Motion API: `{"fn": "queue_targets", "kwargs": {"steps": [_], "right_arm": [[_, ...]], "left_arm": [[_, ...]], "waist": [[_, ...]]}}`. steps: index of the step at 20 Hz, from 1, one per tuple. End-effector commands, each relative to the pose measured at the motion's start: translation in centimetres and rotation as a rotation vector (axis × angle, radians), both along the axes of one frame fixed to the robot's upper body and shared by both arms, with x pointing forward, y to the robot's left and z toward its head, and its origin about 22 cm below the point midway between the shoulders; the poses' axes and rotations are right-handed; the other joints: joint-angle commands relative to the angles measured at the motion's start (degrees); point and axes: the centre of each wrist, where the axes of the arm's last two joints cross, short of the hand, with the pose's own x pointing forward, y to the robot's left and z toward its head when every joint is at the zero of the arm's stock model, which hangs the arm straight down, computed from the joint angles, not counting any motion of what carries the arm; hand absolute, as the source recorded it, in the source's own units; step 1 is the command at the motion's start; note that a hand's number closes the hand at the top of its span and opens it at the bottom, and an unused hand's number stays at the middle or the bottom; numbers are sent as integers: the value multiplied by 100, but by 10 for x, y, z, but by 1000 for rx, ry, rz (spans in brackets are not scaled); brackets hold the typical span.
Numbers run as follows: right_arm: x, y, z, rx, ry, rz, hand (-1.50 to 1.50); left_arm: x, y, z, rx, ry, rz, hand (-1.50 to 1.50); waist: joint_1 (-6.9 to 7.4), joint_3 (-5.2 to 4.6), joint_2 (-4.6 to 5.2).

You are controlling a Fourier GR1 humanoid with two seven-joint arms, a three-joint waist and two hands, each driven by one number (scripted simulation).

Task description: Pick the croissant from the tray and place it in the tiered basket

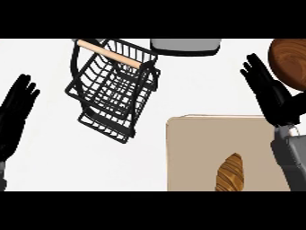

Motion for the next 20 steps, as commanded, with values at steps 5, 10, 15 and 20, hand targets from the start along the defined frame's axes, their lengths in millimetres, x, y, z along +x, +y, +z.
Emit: {"fn": "queue_targets", "kwargs": {"steps": [5,10,15,20], "right_arm": [[-43,63,13,-15,-315,-244,150],[-78,11,-71,-78,89,-896,-150],[-115,64,-69,-252,-103,-1015,-150],[-176,32,-101,-607,88,-943,-150]], "left_arm": [[-12,20,-23,13,124,18,0],[-21,4,-40,-31,178,32,0],[-17,-6,-43,-44,177,-26,0],[-12,-2,-36,-19,172,-10,0]], "waist": [[-243,184,-305],[-616,182,-278],[-252,169,-233],[-282,131,-179]]}}
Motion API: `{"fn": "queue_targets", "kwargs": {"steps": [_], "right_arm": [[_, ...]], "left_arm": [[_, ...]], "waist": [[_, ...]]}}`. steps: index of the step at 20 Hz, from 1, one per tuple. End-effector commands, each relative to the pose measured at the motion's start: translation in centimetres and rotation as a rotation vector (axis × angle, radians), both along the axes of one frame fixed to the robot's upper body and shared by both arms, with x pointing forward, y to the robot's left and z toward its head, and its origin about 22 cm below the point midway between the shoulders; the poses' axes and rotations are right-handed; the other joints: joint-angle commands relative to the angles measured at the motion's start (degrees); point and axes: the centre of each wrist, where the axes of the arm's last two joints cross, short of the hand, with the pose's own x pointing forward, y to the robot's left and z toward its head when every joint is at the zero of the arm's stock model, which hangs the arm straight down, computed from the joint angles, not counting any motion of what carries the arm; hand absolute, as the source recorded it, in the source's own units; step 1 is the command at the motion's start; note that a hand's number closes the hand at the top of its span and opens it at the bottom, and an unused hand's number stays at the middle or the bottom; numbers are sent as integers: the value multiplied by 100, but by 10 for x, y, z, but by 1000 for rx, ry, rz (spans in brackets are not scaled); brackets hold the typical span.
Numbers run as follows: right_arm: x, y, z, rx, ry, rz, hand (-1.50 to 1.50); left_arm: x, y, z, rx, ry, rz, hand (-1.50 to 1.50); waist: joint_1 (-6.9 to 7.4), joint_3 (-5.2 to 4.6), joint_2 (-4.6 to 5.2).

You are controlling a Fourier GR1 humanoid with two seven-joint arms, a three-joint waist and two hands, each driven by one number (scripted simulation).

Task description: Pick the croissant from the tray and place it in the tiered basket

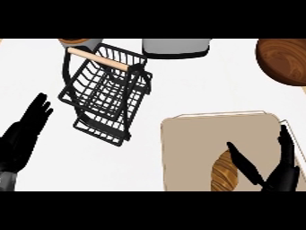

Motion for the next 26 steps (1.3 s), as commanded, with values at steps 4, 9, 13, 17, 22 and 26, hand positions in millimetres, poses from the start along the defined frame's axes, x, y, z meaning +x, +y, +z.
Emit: {"fn": "queue_targets", "kwargs": {"steps": [4,9,13,17,22,26], "right_arm": [[-72,-24,-27,-202,436,27,-150],[-87,-12,-13,-163,718,166,-150],[-76,16,24,-137,792,176,-150],[-54,43,69,-153,839,92,-150],[-32,94,92,-147,928,35,-150],[-27,94,80,-153,1002,-4,-150]], "left_arm": [[5,-5,5,-2,-6,-30,0],[9,-15,12,-2,-35,-58,0],[10,-16,11,-5,-21,-74,0],[24,-26,20,-22,-3,-58,0],[13,-24,3,-13,-7,-71,0],[19,-20,10,-13,-15,-54,0]], "waist": [[144,-37,102],[364,-39,130],[439,-27,115],[356,12,95],[409,39,61],[348,51,52]]}}
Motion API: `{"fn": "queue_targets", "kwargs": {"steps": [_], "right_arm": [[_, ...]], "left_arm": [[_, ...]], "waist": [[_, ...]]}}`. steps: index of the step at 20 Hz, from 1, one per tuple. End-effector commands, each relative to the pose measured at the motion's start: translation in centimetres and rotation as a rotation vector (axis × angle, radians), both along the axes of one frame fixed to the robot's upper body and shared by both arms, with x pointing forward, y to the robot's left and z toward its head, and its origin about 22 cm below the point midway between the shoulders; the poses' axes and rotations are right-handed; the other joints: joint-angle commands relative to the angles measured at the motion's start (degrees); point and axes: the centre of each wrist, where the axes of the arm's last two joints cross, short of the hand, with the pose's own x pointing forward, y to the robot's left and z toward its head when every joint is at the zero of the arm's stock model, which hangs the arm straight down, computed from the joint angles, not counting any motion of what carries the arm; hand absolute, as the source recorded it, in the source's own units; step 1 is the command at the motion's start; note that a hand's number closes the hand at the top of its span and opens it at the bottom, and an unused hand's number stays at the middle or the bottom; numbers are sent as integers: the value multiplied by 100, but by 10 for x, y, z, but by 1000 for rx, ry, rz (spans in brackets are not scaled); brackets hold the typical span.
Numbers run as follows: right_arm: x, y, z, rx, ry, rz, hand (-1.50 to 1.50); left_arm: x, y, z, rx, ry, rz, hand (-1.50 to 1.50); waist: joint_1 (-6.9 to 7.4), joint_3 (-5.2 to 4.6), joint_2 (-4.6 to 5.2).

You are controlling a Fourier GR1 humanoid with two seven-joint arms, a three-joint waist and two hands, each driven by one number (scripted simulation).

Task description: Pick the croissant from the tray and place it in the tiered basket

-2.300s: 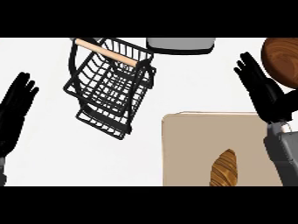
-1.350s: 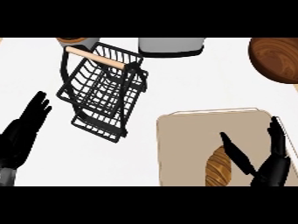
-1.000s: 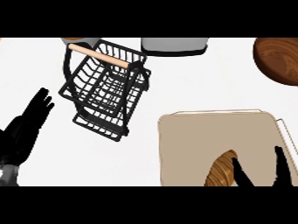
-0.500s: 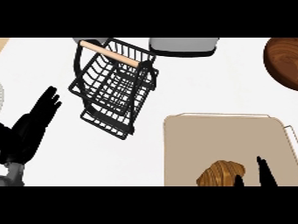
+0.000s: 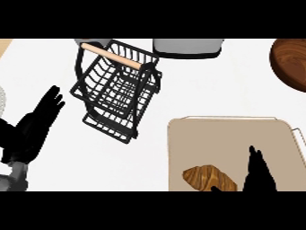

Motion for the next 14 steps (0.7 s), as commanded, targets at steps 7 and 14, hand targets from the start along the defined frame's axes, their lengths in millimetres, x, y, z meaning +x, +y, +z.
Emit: {"fn": "queue_targets", "kwargs": {"steps": [7,14], "right_arm": [[26,14,-23,-61,133,-128,-150],[10,7,-35,-142,128,-155,-150]], "left_arm": [[0,14,-4,10,7,-1,0],[-12,9,5,4,26,-9,0]], "waist": [[-40,24,-11],[-39,26,-30]]}}
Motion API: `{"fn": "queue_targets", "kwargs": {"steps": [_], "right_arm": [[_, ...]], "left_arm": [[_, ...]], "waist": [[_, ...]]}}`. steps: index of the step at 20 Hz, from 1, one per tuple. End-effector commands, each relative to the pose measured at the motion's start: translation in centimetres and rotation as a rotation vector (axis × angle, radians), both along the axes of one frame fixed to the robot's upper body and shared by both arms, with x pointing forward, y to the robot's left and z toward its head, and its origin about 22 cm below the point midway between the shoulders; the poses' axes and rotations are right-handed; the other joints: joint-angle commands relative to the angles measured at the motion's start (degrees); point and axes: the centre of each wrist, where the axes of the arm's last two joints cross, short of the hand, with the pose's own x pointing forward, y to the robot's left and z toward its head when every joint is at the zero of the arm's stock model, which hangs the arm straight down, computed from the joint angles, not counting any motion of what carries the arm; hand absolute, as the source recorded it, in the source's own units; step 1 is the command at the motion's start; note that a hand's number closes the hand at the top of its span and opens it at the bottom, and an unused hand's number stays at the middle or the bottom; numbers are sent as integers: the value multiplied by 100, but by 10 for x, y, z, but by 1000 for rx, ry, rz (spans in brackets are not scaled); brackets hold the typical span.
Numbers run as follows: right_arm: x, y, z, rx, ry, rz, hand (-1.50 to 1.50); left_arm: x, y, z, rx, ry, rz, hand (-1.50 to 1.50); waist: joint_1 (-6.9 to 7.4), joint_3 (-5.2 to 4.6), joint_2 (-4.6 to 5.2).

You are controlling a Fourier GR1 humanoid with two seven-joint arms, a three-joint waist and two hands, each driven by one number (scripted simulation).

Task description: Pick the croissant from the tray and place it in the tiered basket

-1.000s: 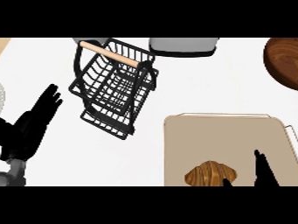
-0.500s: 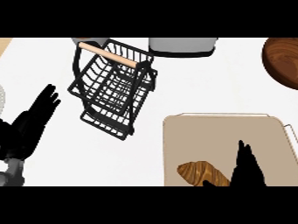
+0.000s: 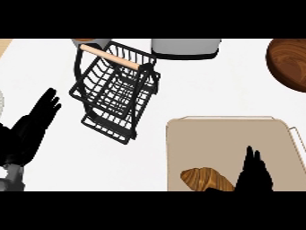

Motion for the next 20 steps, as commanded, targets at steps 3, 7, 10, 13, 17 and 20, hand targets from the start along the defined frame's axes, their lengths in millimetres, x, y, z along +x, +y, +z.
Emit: {"fn": "queue_targets", "kwargs": {"steps": [3,7,10,13,17,20], "right_arm": [[14,-10,-16,-58,80,-133,-150],[17,-3,-24,17,205,-97,150],[4,0,-46,90,233,-69,150],[21,-7,-38,18,243,-14,150],[12,6,-50,-30,237,32,150],[15,4,-53,-95,209,19,150]], "left_arm": [[10,-5,-1,3,2,4,0],[-7,-7,-8,1,-8,2,0],[4,-3,-3,-2,-10,4,0],[0,-13,-1,-25,-3,-13,0],[4,-9,-5,-9,-1,-1,0],[-2,-7,14,-13,-9,-15,0]], "waist": [[-16,44,57],[59,46,58],[23,48,64],[45,46,55],[17,45,56],[50,47,44]]}}
